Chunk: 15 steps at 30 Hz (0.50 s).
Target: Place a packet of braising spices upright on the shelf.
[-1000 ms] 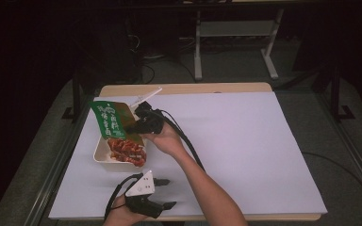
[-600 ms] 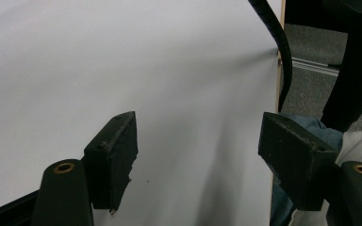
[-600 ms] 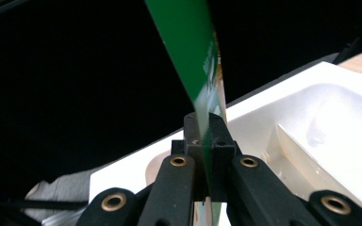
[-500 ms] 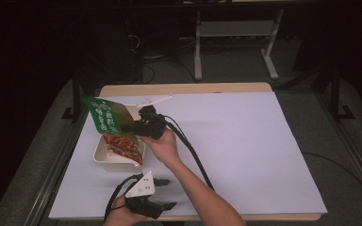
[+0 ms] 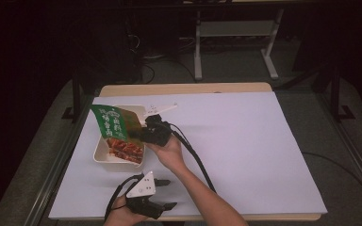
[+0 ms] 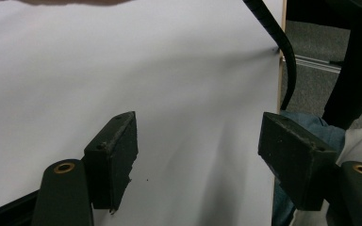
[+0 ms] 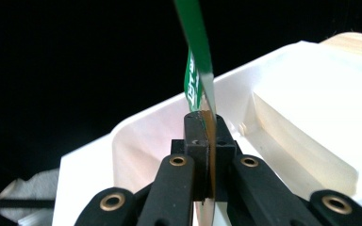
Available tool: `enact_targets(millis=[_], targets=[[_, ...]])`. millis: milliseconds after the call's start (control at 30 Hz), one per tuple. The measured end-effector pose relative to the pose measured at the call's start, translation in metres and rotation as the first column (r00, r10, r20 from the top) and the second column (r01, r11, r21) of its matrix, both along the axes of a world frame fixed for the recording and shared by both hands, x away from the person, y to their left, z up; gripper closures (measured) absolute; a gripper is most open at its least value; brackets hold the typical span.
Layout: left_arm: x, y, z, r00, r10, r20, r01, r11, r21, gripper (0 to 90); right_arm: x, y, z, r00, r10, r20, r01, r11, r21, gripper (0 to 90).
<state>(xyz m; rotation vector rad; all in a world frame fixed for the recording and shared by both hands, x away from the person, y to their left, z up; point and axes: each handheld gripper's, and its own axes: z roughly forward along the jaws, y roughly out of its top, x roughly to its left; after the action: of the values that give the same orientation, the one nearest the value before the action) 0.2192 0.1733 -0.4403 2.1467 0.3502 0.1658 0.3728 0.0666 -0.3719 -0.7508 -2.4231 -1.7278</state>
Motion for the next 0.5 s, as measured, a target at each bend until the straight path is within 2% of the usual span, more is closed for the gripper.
enact_targets(millis=[33,267,300,333,367,400,433,500], targets=[[0.001,0.000,-0.001,1.0000,0.003,-0.001,-0.003,1.0000,0.000,28.3,0.001,-0.001,0.000,1.0000,-0.003,0.006,0.003,1.000,-0.023,88.8],[0.002,0.000,-0.002,1.0000,0.009,-0.005,-0.009,1.0000,0.001,28.2,0.003,-0.004,0.002,0.9998,-0.010,0.019,0.011,0.998,-0.065,87.1],[0.002,0.000,-0.002,0.9999,0.010,-0.005,-0.010,0.9999,-0.001,28.3,0.003,-0.005,0.002,0.9998,-0.012,0.017,0.014,0.998,-0.068,85.1],[0.002,0.001,-0.001,0.9999,0.011,-0.003,-0.011,0.9999,-0.001,28.2,0.003,-0.007,0.003,0.9999,-0.014,0.008,0.015,0.998,-0.064,79.2],[0.002,0.001,-0.001,0.9999,0.014,-0.006,-0.014,0.9999,-0.001,28.2,0.003,-0.007,0.003,0.9999,-0.014,0.008,0.015,0.998,-0.064,79.2],[0.003,0.002,-0.001,0.9998,0.018,-0.005,-0.018,0.9998,-0.005,28.1,0.003,-0.009,0.005,0.9998,-0.019,0.010,0.020,0.998,-0.066,73.6],[0.003,0.003,-0.001,0.9998,0.020,-0.007,-0.020,0.9998,-0.005,28.1,0.003,-0.009,0.005,0.9998,-0.019,0.010,0.020,0.998,-0.066,73.6],[0.004,0.004,-0.001,0.9996,0.028,-0.009,-0.028,0.9996,-0.004,27.9,0.002,-0.014,0.009,0.9994,-0.026,0.021,0.027,0.997,-0.067,66.2]])
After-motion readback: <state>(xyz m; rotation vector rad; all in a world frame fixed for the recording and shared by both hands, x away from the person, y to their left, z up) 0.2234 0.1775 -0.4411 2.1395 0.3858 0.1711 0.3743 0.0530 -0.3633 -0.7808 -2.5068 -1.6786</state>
